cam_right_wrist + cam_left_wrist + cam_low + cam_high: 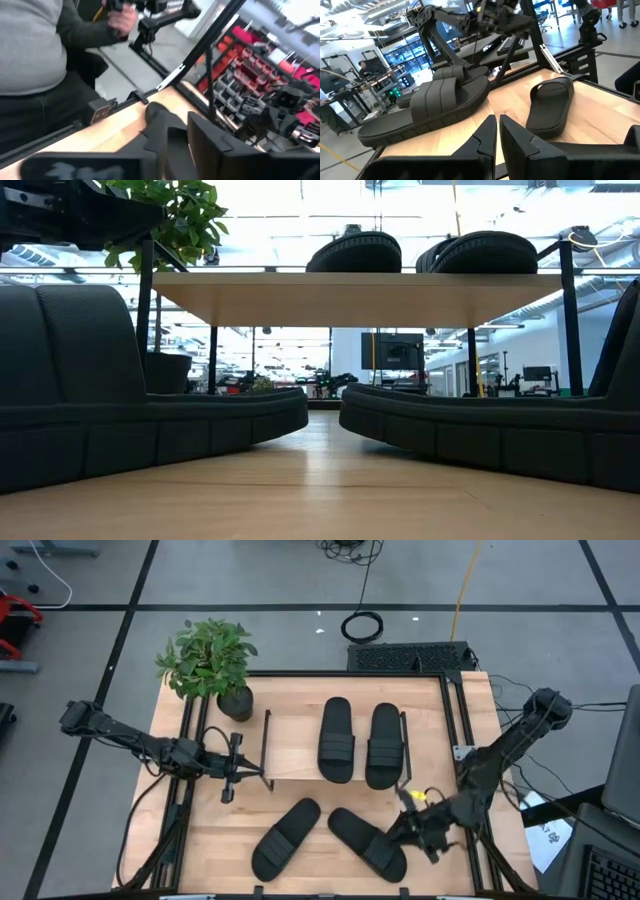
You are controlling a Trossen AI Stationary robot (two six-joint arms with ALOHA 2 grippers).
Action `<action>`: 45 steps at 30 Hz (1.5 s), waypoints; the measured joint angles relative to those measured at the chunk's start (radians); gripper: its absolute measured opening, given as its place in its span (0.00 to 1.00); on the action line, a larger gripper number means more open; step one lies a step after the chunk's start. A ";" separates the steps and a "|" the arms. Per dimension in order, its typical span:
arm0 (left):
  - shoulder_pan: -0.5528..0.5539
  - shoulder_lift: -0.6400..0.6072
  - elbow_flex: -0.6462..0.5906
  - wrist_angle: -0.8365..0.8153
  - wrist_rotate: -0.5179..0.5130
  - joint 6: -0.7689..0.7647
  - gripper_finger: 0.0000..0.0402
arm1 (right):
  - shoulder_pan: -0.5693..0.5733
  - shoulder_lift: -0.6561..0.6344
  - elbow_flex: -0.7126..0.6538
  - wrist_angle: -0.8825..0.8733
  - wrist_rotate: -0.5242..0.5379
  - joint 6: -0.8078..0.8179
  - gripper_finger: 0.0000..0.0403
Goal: Pick and place slides into the shelf
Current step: Put the black slipper under the shelf
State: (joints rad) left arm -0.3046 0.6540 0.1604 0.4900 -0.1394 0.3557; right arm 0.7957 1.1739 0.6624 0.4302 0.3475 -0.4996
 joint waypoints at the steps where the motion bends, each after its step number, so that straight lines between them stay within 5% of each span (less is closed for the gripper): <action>1: 0.000 0.000 0.000 0.000 0.000 0.000 0.08 | 0.016 0.025 0.033 -0.027 0.019 0.009 0.22; 6: 0.000 0.000 0.000 0.000 -0.001 -0.006 0.08 | 0.108 0.148 0.211 -0.161 0.179 0.023 0.42; 10: 0.000 0.000 0.000 0.000 -0.001 -0.038 0.08 | 0.191 0.245 0.367 -0.243 0.413 -0.038 0.56; 13: 0.000 0.000 0.000 -0.004 -0.001 -0.063 0.08 | 0.234 0.311 0.440 -0.329 0.620 -0.037 0.62; 16: 0.000 0.000 0.000 -0.023 -0.002 -0.067 0.08 | 0.256 0.349 0.463 -0.419 0.720 0.055 0.66; 22: 0.000 0.000 0.000 -0.031 -0.002 -0.049 0.08 | 0.305 0.391 0.409 -0.537 0.726 0.273 0.67; 34: 0.000 0.000 0.000 -0.023 -0.003 -0.044 0.08 | 0.338 0.592 0.365 -0.399 0.661 0.401 0.67; 45: 0.000 0.000 0.000 -0.023 -0.027 -0.028 0.08 | 0.310 0.658 0.365 -0.482 0.590 0.566 0.67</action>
State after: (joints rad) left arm -0.3046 0.6541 0.1604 0.4669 -0.1665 0.3280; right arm 1.1061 1.8317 1.0275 -0.0514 0.9378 0.0668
